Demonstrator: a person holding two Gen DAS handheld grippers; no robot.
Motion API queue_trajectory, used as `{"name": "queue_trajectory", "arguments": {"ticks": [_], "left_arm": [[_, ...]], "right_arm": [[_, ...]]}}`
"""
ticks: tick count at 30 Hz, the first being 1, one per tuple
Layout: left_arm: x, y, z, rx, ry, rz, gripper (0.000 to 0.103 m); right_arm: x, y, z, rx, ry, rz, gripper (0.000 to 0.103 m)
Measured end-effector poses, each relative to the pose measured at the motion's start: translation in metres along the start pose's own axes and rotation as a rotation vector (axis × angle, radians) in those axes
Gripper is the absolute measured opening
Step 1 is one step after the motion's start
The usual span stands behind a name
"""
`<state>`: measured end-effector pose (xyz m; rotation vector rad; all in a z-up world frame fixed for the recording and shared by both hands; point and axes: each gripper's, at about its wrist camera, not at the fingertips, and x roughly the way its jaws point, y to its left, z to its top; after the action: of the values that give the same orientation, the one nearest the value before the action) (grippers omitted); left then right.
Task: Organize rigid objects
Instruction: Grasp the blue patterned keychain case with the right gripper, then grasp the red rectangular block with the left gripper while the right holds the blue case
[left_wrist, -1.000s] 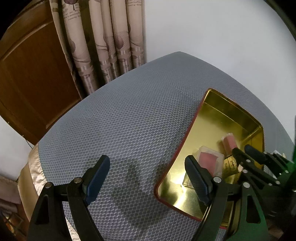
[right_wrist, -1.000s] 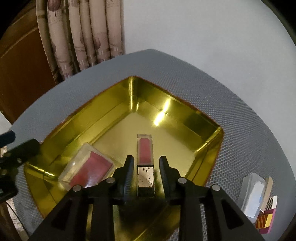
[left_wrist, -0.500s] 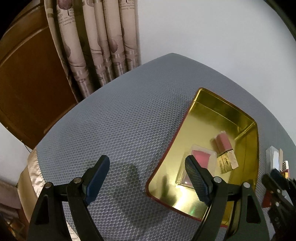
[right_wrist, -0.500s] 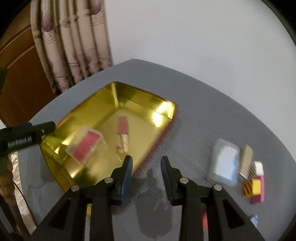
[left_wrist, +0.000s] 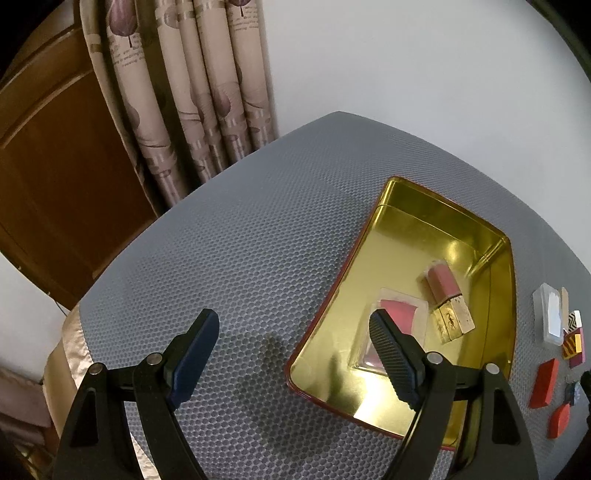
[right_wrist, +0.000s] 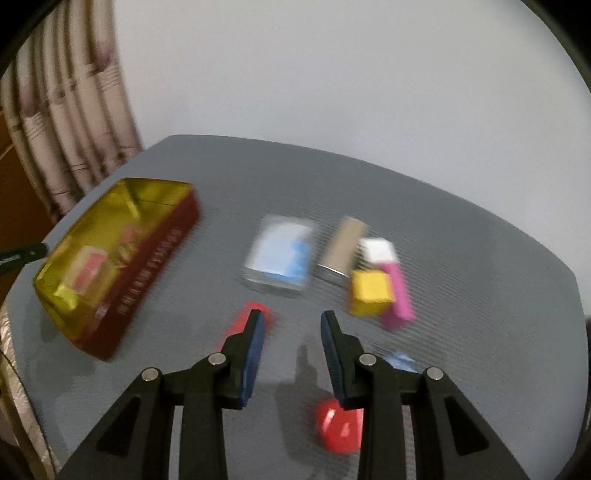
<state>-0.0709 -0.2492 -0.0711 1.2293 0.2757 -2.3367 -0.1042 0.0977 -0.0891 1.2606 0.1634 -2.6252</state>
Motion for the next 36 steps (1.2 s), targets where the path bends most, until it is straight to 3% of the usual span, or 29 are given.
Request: {"name": "queue_trajectory", "arguments": {"ticks": [6, 10, 18, 29, 36], "left_arm": [[-0.002, -0.002, 0.001, 0.014, -0.012, 0.001, 0.081], [-0.005, -0.004, 0.001, 0.028, -0.021, 0.0, 0.081], [-0.009, -0.011, 0.001, 0.043, -0.019, -0.101, 0.083], [-0.011, -0.022, -0.004, 0.106, -0.051, -0.06, 0.084], [-0.014, -0.035, -0.01, 0.136, -0.065, -0.048, 0.084]], "right_arm": [[0.011, -0.044, -0.025, 0.058, 0.04, -0.062, 0.032], [0.016, -0.06, -0.035, 0.074, 0.056, -0.056, 0.032], [0.029, -0.064, -0.042, 0.059, 0.083, -0.043, 0.032], [0.057, -0.076, -0.047, 0.071, 0.111, -0.051, 0.036], [0.066, -0.075, -0.051, 0.046, 0.051, -0.062, 0.036]]}}
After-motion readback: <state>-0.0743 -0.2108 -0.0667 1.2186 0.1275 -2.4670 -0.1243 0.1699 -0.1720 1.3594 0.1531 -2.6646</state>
